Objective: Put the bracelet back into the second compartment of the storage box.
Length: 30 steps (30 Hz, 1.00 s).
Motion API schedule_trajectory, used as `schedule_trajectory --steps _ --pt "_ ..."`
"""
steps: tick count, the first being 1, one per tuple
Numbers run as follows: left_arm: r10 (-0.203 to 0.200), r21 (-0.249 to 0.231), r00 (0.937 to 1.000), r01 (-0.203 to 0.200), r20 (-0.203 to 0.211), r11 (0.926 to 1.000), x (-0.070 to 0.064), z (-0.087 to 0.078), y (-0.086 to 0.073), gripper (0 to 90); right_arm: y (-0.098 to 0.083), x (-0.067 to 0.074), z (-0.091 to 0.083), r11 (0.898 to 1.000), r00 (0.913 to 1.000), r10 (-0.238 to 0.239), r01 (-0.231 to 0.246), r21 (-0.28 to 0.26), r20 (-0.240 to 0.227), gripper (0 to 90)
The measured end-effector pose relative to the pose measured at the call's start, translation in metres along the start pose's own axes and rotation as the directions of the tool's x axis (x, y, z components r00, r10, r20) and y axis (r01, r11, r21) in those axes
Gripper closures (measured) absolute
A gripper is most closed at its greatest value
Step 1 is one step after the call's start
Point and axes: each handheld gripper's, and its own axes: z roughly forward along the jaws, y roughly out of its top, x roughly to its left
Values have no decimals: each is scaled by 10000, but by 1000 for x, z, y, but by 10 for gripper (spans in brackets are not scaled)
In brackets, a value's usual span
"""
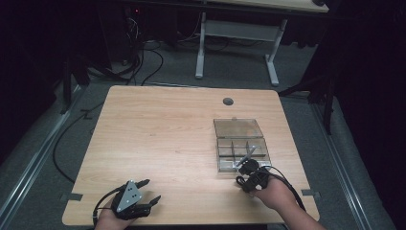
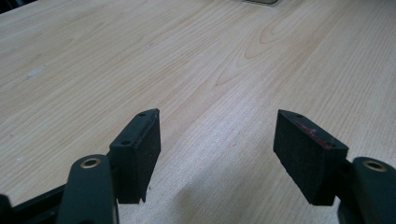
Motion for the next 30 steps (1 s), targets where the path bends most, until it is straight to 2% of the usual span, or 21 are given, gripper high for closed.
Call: schedule_trajectory --steps 15,25,30 --pt "38 -26 10000 -38 -53 10000 0 0 0 325 -4 -6 -14 9999 9999 -32 31 -121 -125 715" --pt "70 -28 10000 -70 -55 10000 0 0 0 325 -7 -18 -31 9993 9998 164 -167 -319 -112 715" --pt "62 -29 10000 -63 -51 10000 0 0 0 325 -7 -23 -40 9995 10000 76 -75 -302 4 715"
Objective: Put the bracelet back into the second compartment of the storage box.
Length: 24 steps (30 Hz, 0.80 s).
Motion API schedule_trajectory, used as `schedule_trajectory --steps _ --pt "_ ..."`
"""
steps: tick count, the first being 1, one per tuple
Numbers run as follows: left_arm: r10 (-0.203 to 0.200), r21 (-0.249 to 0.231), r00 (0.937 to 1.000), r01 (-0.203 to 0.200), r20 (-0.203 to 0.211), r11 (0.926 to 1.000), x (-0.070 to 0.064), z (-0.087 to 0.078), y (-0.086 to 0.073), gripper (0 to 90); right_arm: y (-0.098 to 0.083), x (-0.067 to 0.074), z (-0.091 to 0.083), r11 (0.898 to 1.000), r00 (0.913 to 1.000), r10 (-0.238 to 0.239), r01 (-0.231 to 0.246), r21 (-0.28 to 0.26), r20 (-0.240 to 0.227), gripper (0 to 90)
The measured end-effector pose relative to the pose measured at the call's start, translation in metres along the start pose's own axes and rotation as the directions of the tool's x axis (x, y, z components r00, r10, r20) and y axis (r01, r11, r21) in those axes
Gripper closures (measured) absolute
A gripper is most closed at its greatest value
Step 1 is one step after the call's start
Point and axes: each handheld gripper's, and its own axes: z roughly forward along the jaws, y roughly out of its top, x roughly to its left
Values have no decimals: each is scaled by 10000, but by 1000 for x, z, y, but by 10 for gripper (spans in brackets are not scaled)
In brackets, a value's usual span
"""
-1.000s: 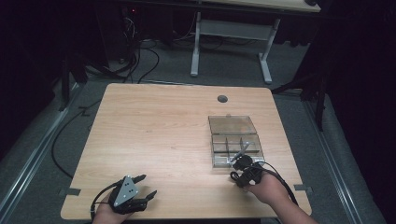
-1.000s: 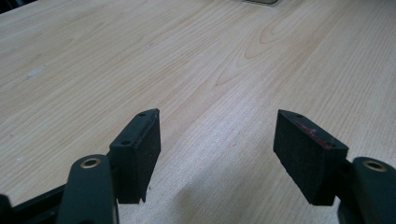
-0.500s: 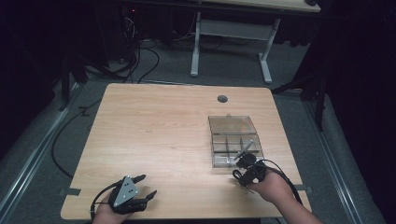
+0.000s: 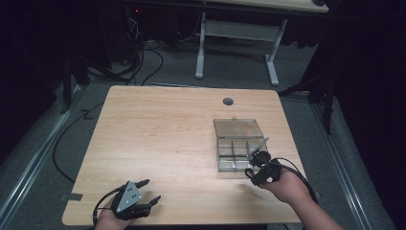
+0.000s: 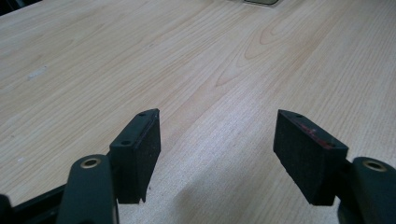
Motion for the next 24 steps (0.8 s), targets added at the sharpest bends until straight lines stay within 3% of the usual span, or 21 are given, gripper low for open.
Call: schedule_trajectory --steps 12,24 --pt "5 -10 10000 -5 17 10000 0 0 0 325 13 -10 -25 9997 10000 68 -67 -230 34 715" --pt "6 -48 10000 -6 80 10000 0 -1 0 325 40 -18 -25 9998 9998 10 -6 -180 207 715"
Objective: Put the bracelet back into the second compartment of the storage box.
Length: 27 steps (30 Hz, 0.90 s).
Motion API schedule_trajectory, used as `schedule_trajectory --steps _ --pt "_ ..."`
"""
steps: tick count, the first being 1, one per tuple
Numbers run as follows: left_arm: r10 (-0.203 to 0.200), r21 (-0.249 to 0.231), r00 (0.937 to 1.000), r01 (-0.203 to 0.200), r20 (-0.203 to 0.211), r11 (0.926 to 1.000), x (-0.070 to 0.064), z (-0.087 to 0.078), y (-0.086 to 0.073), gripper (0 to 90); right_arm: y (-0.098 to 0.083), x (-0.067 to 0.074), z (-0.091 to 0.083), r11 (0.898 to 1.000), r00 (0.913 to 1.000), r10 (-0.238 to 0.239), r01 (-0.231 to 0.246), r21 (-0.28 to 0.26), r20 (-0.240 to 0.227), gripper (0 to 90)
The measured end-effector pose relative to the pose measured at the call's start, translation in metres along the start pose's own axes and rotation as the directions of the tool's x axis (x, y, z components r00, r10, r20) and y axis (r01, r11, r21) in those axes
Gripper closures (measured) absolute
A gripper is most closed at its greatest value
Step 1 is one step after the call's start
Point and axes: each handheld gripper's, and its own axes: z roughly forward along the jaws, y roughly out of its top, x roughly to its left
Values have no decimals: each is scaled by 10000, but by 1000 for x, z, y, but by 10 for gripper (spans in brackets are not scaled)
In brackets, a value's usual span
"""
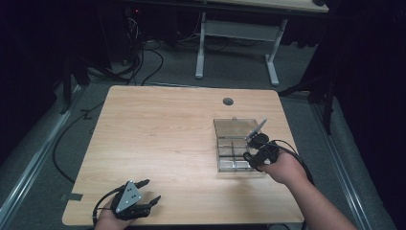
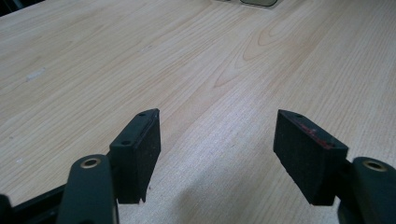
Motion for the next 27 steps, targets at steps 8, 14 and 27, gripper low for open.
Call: schedule_trajectory --steps 8,14,27 --pt "-32 -15 10000 32 -1 10000 0 0 0 325 14 -6 10 9999 9999 -70 69 137 123 715" --pt "-40 -19 10000 40 -26 10000 0 0 0 324 31 -8 18 9996 9998 -195 193 192 109 715" --pt "-65 -59 10000 65 1 10000 1 0 0 324 57 -20 30 9995 9990 -264 257 181 373 715"
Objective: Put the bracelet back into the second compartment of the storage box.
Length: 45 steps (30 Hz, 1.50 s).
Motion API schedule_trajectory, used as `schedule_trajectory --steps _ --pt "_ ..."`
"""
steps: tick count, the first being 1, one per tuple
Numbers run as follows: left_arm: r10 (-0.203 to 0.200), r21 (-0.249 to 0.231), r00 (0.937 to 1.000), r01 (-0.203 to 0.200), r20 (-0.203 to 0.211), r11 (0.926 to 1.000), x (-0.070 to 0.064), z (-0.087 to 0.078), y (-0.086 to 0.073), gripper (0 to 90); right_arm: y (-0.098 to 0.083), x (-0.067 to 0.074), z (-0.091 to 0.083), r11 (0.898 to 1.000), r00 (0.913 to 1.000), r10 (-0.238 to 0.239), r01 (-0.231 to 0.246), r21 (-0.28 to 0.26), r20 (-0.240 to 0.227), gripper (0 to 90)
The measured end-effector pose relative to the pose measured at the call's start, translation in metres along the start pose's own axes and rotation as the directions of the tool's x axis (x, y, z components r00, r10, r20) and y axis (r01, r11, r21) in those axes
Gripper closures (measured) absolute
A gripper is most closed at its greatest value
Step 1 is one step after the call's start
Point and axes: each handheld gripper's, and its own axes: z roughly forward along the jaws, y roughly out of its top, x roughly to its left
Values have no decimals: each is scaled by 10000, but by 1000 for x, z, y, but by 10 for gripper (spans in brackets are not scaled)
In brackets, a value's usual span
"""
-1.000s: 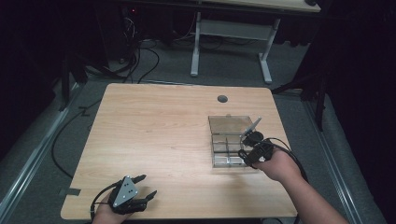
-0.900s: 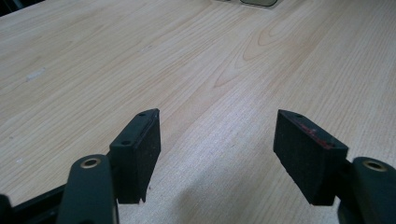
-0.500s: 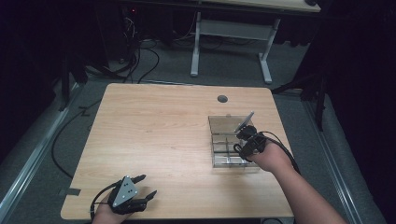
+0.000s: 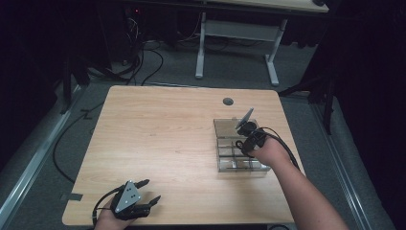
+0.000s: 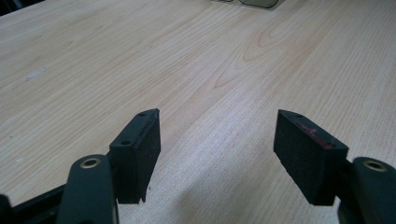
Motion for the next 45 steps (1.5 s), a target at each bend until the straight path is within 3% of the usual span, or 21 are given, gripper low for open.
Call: schedule_trajectory --steps 15,17,19,22,27,45 --pt "-36 -18 10000 37 54 10000 0 0 0 324 23 -7 15 9997 10000 20 -20 244 6 716" --pt "-39 -17 10000 39 63 10000 0 0 0 324 24 -8 17 9987 9995 323 -323 383 -1 715" --pt "-38 -26 10000 39 64 10000 0 0 0 324 24 -11 20 9989 9998 162 -165 429 71 715" --pt "-47 -54 10000 47 56 10000 0 0 0 324 23 -12 23 9981 9990 449 -448 414 -27 715" --pt "-43 -53 10000 43 52 10000 0 0 0 324 22 -12 29 9986 9997 239 -239 473 7 716" --pt "-50 -58 10000 50 73 10000 0 0 0 324 22 -13 44 9970 9991 397 -385 665 -173 717"
